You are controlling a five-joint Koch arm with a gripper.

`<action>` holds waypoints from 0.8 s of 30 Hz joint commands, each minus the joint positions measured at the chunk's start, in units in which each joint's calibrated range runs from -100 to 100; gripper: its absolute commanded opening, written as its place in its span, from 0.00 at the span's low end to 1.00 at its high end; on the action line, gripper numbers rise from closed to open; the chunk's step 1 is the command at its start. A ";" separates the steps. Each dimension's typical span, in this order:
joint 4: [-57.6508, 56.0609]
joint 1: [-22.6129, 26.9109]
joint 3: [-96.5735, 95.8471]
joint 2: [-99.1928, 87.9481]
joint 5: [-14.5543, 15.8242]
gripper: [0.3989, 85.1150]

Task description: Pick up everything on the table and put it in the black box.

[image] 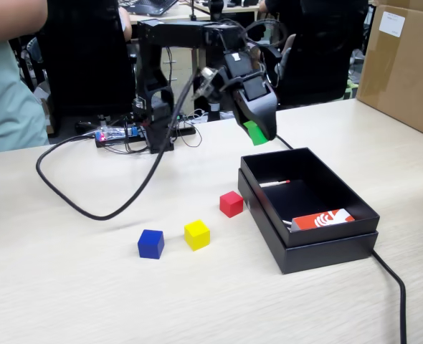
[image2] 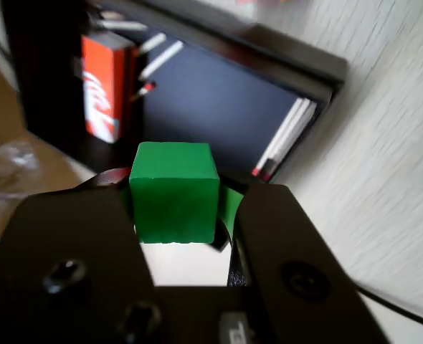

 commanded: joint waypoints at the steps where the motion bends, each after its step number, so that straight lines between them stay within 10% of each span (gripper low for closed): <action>1: -0.53 0.49 6.51 6.05 0.10 0.11; 13: -1.99 1.07 11.59 30.83 0.39 0.24; 24: -5.28 -0.44 11.23 9.95 0.54 0.33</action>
